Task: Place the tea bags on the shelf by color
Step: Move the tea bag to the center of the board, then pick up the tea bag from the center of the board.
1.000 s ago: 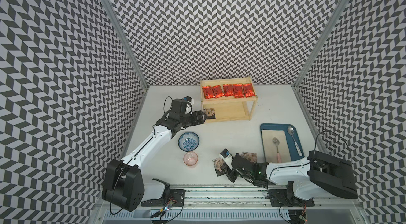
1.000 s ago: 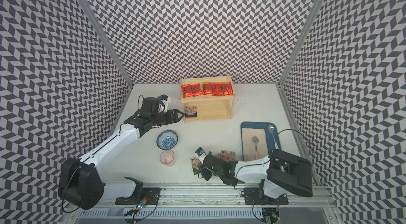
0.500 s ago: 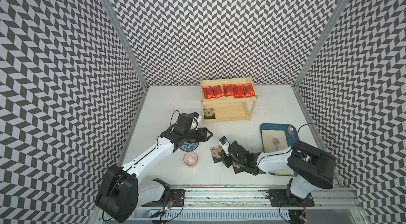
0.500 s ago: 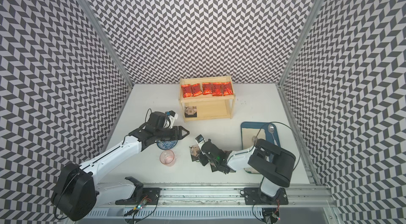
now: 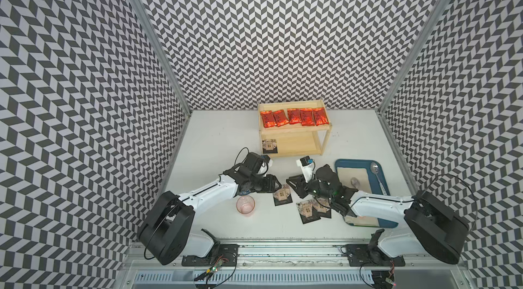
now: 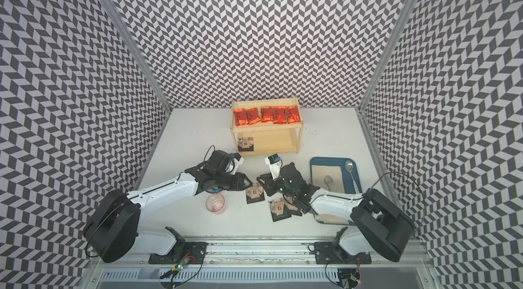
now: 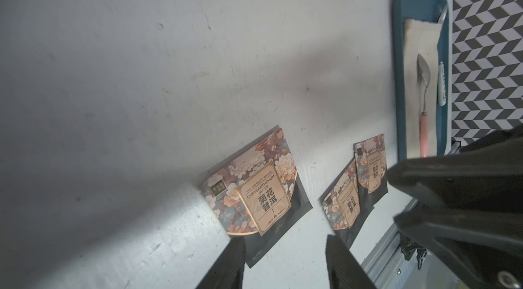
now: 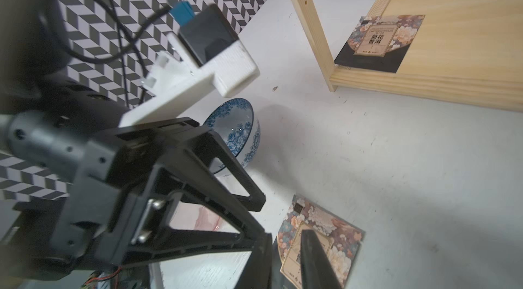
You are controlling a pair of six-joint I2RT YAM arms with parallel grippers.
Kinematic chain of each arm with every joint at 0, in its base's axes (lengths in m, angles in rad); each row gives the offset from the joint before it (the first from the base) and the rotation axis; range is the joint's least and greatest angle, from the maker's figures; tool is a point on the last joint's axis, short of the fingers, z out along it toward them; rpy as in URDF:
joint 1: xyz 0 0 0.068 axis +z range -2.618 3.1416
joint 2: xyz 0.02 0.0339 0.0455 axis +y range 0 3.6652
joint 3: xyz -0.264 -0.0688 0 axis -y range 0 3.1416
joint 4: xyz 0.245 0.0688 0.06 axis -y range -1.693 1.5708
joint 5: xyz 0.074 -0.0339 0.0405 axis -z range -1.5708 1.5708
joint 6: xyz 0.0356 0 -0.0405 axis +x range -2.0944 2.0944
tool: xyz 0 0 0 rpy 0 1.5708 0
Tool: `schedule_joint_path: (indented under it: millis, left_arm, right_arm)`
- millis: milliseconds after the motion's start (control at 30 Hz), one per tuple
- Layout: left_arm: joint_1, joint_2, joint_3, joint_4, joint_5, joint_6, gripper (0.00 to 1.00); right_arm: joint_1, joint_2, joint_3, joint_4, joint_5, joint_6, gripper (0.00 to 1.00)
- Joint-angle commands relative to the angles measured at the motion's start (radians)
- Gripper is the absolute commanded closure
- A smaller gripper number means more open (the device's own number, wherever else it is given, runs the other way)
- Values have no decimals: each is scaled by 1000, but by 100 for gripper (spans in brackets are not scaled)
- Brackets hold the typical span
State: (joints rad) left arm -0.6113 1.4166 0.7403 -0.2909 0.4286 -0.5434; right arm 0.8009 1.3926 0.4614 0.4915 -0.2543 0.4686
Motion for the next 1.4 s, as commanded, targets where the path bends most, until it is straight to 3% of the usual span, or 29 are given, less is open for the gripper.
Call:
schedule_joint_path:
  millis: [0, 433, 900, 1367]
  left_arm:
    - [-11, 41, 39, 29, -36, 5, 51]
    - [-34, 138, 44, 57, -87, -9, 54]
    - [-40, 152, -14, 107, -79, -33, 55]
    - [-41, 159, -49, 142, -79, -47, 56]
  right_arm:
    - [-13, -11, -65, 73, -127, 157, 78]
    - [-52, 144, -120, 260, -276, 354, 78]
    - [-123, 265, -74, 250, -302, 404, 70]
    - [-123, 391, -43, 413, -379, 545, 68]
